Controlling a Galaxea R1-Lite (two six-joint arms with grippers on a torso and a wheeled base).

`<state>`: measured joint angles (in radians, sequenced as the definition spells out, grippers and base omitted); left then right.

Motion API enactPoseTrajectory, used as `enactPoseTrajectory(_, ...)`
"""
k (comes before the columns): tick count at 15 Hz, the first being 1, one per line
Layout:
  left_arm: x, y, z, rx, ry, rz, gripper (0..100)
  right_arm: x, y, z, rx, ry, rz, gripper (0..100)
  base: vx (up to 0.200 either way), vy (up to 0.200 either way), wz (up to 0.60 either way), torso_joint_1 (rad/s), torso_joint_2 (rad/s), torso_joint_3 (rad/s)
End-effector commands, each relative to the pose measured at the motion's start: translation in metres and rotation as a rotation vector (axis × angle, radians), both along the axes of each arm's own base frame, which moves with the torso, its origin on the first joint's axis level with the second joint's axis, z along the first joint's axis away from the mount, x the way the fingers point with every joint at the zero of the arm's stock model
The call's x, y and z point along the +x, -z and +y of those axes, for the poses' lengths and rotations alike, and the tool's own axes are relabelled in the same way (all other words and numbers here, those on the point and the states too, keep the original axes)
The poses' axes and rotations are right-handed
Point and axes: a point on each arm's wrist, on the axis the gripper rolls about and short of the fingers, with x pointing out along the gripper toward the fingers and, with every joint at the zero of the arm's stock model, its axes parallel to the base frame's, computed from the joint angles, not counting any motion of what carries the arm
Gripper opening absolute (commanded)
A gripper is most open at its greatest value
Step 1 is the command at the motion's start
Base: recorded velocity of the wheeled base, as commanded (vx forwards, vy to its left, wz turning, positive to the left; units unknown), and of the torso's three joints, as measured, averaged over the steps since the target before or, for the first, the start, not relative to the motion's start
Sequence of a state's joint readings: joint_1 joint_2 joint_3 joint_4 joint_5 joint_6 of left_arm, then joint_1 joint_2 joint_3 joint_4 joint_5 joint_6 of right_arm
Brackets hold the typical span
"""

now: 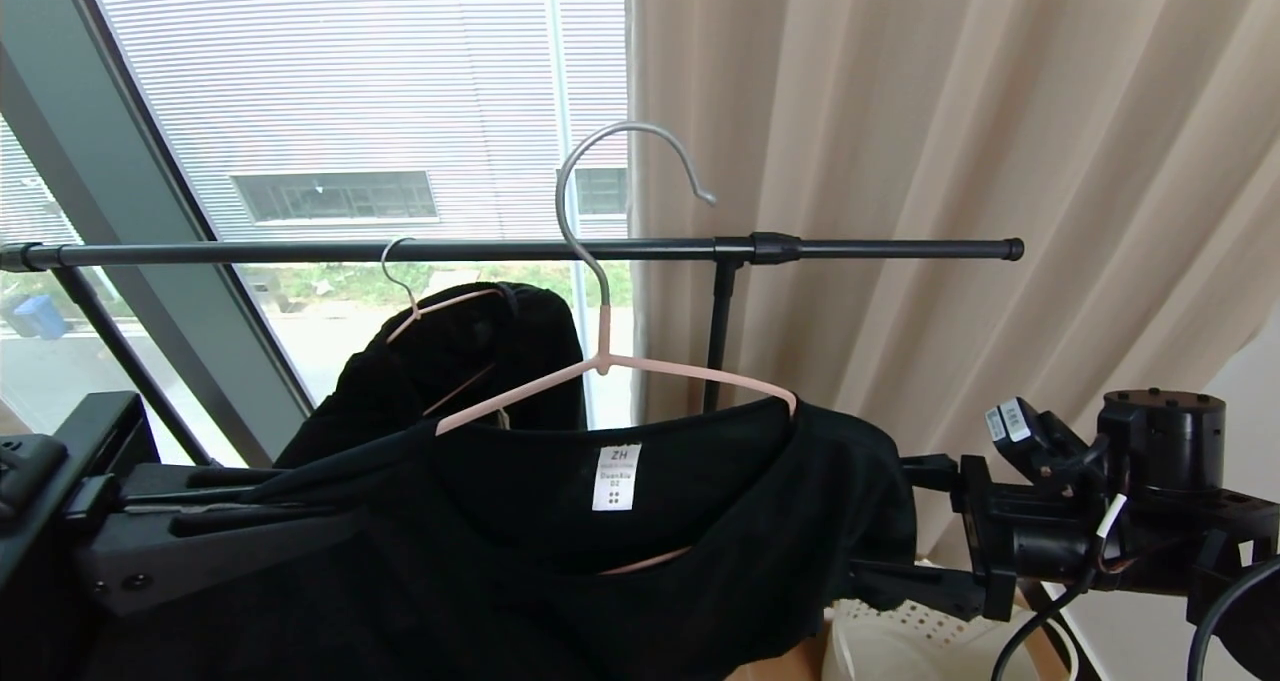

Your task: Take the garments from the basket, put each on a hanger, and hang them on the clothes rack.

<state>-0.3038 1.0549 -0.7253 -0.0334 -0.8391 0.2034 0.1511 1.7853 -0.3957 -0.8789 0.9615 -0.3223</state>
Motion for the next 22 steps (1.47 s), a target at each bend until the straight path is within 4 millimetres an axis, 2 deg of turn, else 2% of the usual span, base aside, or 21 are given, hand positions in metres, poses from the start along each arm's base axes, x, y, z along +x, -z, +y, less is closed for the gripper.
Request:
enactPoseTrajectory(1, -0.003, -0.002, -0.001, -0.014, 0.007, -0.005, 0, 0.002, 0.001, 0.0, -0.001, 0.003, 0.0, 100, 0.0, 0.0, 0.0, 0.0, 0.0, 0.0)
enactPoseTrajectory(2, -0.003, -0.003, -0.001, -0.018, 0.006, -0.009, 0, 0.003, -0.001, 0.0, -0.001, 0.005, -0.008, 0, 0.0, 0.0, 0.0, 0.0, 0.0, 0.0)
enactPoseTrajectory(9, -0.011, 0.001, 0.003, -0.02, 0.002, -0.014, 0, 0.005, -0.026, -0.021, 0.029, 0.097, -0.075, 0, 0.0, 0.0, 0.0, 0.0, 0.0, 0.0)
enactPoseTrajectory(11, -0.014, 0.002, 0.004, -0.022, -0.005, -0.017, 0, 0.006, -0.029, -0.027, 0.032, 0.119, -0.086, 0, 0.0, 0.0, 0.0, 0.0, 0.0, 0.0)
enactPoseTrajectory(20, -0.012, 0.004, 0.009, -0.019, -0.052, -0.009, 0, 0.001, -0.028, -0.027, 0.022, 0.132, -0.085, 0, 0.0, 0.0, 0.0, 0.0, 0.0, 0.0)
enactPoseTrajectory(21, -0.011, 0.004, 0.01, -0.018, -0.062, -0.006, 0, -0.001, -0.028, -0.025, 0.022, 0.123, -0.085, 100, 0.0, 0.0, 0.0, 0.0, 0.0, 0.0)
enactPoseTrajectory(22, -0.007, 0.005, 0.011, -0.015, -0.074, 0.001, 0, -0.002, -0.029, -0.023, 0.022, 0.116, -0.086, 100, 0.0, 0.0, 0.0, 0.0, 0.0, 0.0)
